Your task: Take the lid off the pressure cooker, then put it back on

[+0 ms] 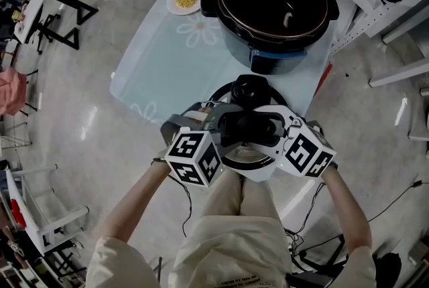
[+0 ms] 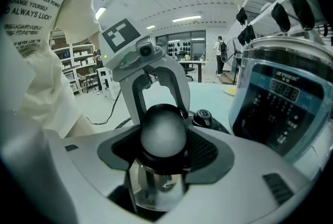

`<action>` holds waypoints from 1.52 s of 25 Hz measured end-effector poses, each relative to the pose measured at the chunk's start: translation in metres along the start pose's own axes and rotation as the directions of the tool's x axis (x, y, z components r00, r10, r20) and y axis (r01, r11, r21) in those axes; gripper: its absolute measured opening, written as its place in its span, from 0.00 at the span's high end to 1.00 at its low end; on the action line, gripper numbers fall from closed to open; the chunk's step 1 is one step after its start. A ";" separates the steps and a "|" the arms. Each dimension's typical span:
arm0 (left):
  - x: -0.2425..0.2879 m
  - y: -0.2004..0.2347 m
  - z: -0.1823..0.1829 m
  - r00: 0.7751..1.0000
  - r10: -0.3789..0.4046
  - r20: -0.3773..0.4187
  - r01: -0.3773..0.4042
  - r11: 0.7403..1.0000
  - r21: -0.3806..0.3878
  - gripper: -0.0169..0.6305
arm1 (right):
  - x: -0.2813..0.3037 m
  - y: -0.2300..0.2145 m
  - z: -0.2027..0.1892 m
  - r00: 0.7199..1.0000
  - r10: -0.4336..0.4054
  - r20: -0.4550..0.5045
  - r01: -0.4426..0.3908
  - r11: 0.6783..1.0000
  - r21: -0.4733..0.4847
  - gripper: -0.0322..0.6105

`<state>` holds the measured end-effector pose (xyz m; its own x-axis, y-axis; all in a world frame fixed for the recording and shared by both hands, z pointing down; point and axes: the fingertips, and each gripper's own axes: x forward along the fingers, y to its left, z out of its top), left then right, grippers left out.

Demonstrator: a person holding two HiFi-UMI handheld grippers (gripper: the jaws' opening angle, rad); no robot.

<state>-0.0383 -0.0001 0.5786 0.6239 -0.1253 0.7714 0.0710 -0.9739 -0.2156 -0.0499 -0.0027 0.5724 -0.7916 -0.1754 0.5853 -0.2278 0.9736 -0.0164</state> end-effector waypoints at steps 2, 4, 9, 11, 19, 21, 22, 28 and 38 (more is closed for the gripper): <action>0.001 0.000 0.001 1.000 0.006 -0.004 -0.006 1.000 0.002 0.55 | 0.000 0.000 -0.002 1.000 0.003 -0.016 -0.002 1.000 0.012 0.52; 0.002 -0.001 0.001 1.000 0.014 -0.006 -0.014 1.000 0.000 0.55 | 0.000 0.000 -0.004 0.999 0.005 -0.035 -0.004 1.000 0.019 0.52; 0.004 -0.001 -0.001 0.999 0.031 -0.017 -0.032 0.999 -0.017 0.55 | 0.002 0.001 -0.009 0.995 0.017 -0.099 -0.011 0.998 0.065 0.52; 0.004 -0.002 -0.001 0.999 0.037 -0.029 -0.038 0.999 -0.035 0.55 | 0.001 0.001 -0.011 0.994 0.010 -0.111 0.001 0.995 0.101 0.52; -0.004 -0.001 -0.005 0.990 0.138 0.030 -0.127 0.962 -0.244 0.55 | -0.007 -0.002 -0.009 0.992 -0.060 -0.109 0.077 0.985 0.157 0.52; -0.011 0.000 -0.004 0.985 0.168 0.047 -0.147 0.943 -0.299 0.55 | -0.011 -0.001 -0.007 0.992 -0.087 -0.091 0.103 0.976 0.190 0.52; -0.015 0.000 -0.003 0.981 0.185 0.057 -0.157 0.933 -0.325 0.55 | -0.014 -0.001 -0.006 0.991 -0.105 -0.078 0.119 0.972 0.200 0.52; -0.044 0.004 0.008 0.948 0.296 0.113 -0.212 0.858 -0.468 0.56 | -0.034 -0.011 0.020 0.966 -0.257 0.037 0.239 0.934 0.267 0.52; -0.103 0.023 0.032 0.845 0.498 0.196 -0.284 0.727 -0.625 0.85 | -0.082 -0.012 0.067 0.896 -0.410 0.172 0.315 0.858 0.405 0.78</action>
<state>-0.0765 -0.0032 0.4749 0.7146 -0.5542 0.4268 -0.6120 -0.7909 -0.0022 -0.0204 -0.0103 0.4704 -0.7133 -0.5810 0.3918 -0.6743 0.7213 -0.1580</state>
